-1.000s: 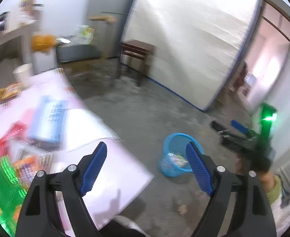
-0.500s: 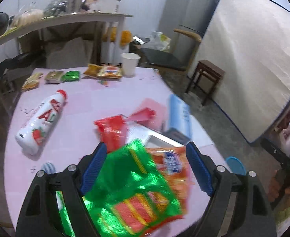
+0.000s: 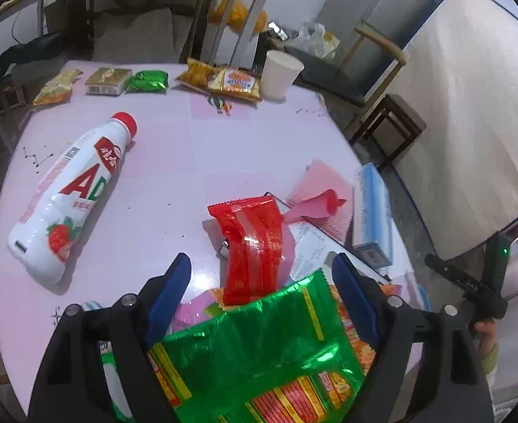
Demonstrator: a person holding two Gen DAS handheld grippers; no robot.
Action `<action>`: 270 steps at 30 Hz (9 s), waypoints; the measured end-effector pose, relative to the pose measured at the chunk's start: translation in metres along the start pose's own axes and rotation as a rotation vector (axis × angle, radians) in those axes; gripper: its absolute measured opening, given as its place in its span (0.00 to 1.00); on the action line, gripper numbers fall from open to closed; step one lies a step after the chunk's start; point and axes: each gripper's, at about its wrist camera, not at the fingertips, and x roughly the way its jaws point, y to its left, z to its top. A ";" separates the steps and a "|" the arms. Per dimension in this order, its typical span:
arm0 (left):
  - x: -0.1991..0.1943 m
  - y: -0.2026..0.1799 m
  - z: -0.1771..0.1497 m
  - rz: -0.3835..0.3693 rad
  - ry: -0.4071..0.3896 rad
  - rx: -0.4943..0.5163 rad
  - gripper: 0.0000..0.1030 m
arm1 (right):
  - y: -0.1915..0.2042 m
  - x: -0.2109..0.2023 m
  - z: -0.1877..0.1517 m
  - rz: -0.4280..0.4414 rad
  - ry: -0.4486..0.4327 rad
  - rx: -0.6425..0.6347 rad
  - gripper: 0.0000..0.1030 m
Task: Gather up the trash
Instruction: 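Grasp the white tissue with the right tool while the left tool grasps the red wrapper, then carry the tissue and red wrapper to the wastebasket and open both tools, then move both tools away from the wastebasket toward the table, then grasp the blue medicine box with the right tool while the left tool grasps the pink sponge, then carry the medicine box and sponge to the wastebasket and open both tools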
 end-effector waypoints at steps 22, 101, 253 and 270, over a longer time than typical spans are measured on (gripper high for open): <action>0.070 0.007 0.010 0.088 0.112 0.036 0.44 | 0.008 0.022 0.006 -0.058 0.032 -0.111 0.31; 0.189 -0.527 -0.142 -0.380 0.306 0.716 0.23 | -0.299 -0.166 -0.162 -0.150 -0.348 0.702 0.00; 0.071 -0.031 0.098 -0.120 0.006 -0.107 0.75 | 0.057 0.035 0.076 0.064 -0.009 0.089 0.72; 0.004 -0.219 0.039 -0.297 0.028 0.198 0.75 | -0.049 -0.118 0.008 0.162 -0.243 0.230 0.72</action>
